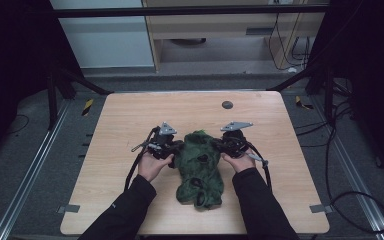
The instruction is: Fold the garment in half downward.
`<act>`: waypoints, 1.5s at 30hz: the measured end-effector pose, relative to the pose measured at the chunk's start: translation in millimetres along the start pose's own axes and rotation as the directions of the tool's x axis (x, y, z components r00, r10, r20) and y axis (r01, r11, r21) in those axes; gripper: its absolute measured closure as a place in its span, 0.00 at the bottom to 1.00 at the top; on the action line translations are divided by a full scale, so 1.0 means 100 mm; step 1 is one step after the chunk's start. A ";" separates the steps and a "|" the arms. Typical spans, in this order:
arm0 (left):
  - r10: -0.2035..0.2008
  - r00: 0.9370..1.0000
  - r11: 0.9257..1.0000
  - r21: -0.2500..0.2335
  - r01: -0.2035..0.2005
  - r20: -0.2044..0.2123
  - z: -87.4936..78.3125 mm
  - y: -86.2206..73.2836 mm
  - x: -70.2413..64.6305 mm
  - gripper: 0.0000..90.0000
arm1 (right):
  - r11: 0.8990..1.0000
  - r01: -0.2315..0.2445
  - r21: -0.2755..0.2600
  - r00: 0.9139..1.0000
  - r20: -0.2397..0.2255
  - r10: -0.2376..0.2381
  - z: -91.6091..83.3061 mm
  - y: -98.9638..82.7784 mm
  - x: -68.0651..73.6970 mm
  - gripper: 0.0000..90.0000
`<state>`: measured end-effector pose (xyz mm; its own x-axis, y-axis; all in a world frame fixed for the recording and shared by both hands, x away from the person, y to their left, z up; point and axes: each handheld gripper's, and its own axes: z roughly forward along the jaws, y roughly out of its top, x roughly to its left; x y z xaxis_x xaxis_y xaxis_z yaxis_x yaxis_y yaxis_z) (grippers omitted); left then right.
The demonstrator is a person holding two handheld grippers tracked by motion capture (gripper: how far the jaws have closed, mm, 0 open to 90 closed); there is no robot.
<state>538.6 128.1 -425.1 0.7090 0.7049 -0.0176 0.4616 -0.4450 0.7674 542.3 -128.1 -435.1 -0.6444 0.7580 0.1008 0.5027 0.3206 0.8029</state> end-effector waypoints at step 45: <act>0.084 0.995 0.996 -0.036 -0.083 0.043 -0.59 -0.32 -0.50 0.93 | 0.988 0.121 -0.092 0.986 -0.103 -0.130 -0.53 -0.30 0.39 0.93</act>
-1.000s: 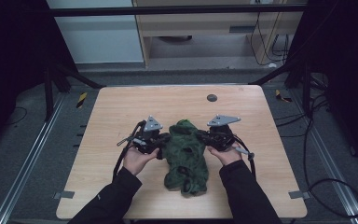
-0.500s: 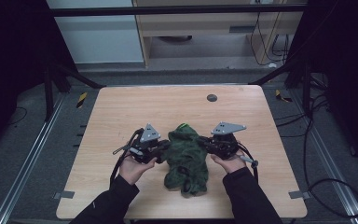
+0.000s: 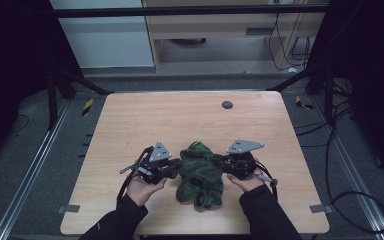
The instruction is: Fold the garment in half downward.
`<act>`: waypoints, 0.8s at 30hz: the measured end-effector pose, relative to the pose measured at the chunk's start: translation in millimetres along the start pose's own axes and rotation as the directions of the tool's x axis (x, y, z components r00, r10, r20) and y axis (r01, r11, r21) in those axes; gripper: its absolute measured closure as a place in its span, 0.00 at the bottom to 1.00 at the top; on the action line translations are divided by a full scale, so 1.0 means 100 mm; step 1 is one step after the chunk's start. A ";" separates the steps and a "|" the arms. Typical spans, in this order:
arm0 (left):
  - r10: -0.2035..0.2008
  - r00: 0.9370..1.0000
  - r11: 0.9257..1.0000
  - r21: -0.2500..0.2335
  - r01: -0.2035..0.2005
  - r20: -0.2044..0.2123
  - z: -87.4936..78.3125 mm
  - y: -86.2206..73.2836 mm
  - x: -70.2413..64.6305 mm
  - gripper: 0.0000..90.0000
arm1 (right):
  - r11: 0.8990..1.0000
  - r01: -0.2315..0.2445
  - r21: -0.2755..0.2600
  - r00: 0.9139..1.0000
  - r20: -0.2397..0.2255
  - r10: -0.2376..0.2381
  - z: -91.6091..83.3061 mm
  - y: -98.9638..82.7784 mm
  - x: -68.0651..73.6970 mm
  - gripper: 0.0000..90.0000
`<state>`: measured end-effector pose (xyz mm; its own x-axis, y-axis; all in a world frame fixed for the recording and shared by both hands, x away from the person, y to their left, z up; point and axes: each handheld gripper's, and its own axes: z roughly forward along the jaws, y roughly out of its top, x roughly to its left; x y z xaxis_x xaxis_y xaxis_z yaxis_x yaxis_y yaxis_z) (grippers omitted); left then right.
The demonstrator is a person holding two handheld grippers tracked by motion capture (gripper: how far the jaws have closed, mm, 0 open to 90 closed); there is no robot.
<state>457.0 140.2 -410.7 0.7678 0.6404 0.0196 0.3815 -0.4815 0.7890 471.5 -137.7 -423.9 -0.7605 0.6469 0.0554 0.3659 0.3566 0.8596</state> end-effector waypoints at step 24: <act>-0.003 0.998 0.998 0.062 -0.001 0.068 -0.01 -0.38 -0.22 0.93 | 1.000 -0.003 0.031 0.998 -0.059 0.005 -0.11 -0.35 0.22 0.91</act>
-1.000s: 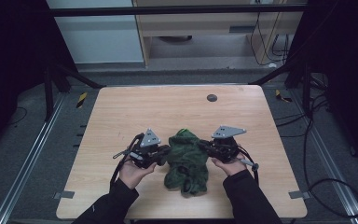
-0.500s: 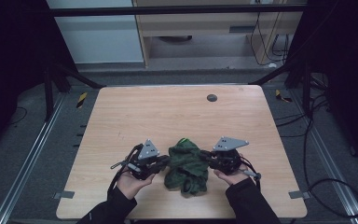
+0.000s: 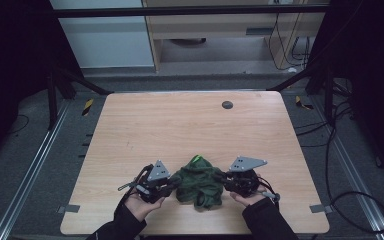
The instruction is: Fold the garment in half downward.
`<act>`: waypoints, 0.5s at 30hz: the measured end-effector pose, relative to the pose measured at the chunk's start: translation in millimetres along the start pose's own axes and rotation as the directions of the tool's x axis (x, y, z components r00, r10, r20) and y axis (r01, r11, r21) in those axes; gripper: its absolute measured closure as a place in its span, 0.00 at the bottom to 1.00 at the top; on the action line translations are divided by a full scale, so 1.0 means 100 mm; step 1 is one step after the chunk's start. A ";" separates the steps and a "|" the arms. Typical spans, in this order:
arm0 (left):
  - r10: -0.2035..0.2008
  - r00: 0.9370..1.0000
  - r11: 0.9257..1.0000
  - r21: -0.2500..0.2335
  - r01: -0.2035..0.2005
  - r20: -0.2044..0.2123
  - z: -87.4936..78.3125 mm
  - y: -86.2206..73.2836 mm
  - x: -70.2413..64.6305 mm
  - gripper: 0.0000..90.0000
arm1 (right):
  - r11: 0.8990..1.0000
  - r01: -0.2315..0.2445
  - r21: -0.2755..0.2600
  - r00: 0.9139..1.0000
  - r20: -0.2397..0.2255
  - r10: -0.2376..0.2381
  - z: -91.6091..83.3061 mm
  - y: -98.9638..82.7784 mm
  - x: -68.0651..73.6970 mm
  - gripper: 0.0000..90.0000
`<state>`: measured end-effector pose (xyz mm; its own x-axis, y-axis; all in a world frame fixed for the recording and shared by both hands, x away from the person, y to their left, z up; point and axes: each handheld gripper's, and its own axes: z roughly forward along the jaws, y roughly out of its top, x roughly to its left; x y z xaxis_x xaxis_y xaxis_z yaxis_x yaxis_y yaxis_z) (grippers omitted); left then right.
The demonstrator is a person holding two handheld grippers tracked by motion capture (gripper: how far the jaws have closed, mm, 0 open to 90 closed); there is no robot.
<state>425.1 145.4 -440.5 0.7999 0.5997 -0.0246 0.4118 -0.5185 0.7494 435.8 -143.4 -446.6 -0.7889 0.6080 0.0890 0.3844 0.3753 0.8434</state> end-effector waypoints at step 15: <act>-0.004 0.999 0.999 0.053 0.002 0.042 0.09 -0.16 -0.11 0.93 | 0.997 -0.051 0.056 0.998 -0.034 0.053 0.00 -0.25 0.10 0.90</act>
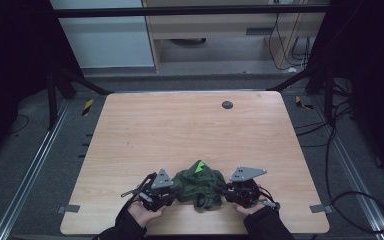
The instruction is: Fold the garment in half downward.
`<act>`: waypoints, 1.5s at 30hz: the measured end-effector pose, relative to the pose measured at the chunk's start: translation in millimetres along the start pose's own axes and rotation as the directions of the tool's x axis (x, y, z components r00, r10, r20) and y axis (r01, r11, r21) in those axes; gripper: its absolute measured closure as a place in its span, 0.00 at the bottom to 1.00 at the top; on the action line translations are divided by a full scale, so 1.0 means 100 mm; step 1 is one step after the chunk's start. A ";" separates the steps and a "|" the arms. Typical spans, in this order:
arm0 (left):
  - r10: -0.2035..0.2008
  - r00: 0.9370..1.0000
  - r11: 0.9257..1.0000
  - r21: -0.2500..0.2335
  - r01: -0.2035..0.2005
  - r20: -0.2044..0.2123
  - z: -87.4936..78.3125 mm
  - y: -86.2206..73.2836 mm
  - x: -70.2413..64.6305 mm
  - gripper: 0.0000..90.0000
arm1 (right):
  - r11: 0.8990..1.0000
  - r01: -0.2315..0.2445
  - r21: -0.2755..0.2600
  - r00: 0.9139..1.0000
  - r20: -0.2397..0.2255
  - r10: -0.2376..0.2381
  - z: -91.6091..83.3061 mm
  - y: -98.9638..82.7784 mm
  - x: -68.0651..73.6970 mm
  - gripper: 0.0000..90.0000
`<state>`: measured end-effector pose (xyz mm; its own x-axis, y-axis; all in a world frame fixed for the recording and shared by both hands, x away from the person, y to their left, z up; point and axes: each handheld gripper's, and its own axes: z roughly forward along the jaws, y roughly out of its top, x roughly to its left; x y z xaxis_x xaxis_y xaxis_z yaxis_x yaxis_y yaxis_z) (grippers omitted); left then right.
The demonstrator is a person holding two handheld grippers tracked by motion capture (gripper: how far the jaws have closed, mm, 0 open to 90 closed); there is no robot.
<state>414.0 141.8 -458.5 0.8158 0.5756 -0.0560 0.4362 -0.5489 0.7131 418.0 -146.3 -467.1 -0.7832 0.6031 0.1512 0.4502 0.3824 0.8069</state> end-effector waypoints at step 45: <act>-0.075 0.997 0.992 -0.101 0.072 -0.023 -0.18 0.09 0.19 0.88 | 0.995 -0.027 0.091 0.997 -0.064 0.033 0.05 -0.22 0.06 0.92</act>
<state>426.5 158.3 -440.5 0.7717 0.6292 -0.0930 0.4537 -0.4420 0.7738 405.7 -147.3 -486.5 -0.7937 0.5694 0.2141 0.5086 0.4281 0.7470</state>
